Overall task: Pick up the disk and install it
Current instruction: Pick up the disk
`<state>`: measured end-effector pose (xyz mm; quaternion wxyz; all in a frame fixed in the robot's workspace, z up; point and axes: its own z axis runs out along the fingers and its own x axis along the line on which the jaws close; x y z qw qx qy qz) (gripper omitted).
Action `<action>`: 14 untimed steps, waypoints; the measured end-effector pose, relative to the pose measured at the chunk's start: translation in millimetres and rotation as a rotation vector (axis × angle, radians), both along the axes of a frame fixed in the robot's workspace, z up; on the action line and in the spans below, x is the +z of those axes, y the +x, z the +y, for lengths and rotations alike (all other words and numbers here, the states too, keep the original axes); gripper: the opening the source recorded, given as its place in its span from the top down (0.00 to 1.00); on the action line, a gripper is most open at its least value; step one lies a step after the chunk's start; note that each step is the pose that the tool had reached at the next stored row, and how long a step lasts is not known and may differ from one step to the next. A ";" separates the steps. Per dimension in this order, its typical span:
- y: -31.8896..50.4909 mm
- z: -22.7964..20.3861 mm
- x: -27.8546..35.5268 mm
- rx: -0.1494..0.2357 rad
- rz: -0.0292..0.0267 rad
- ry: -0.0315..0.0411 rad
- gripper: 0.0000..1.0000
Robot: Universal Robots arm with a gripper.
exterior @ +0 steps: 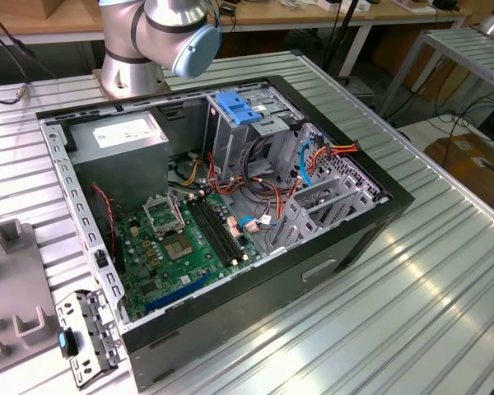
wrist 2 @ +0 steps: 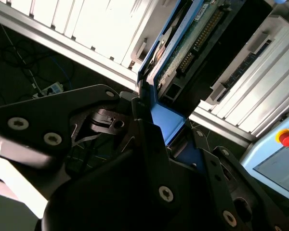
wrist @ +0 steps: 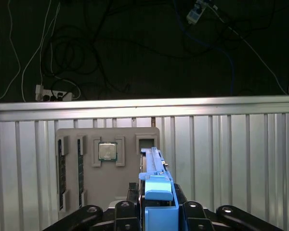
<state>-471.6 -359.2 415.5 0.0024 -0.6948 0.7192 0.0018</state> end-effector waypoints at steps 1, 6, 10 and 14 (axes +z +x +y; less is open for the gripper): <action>0.0 0.0 0.5 0.000 0.0001 0.0000 0.63; 0.0 0.0 2.2 0.000 0.0000 0.0000 0.63; 0.0 0.0 3.9 0.000 0.0000 0.0000 0.63; 0.0 0.0 6.6 0.000 0.0000 0.0000 0.63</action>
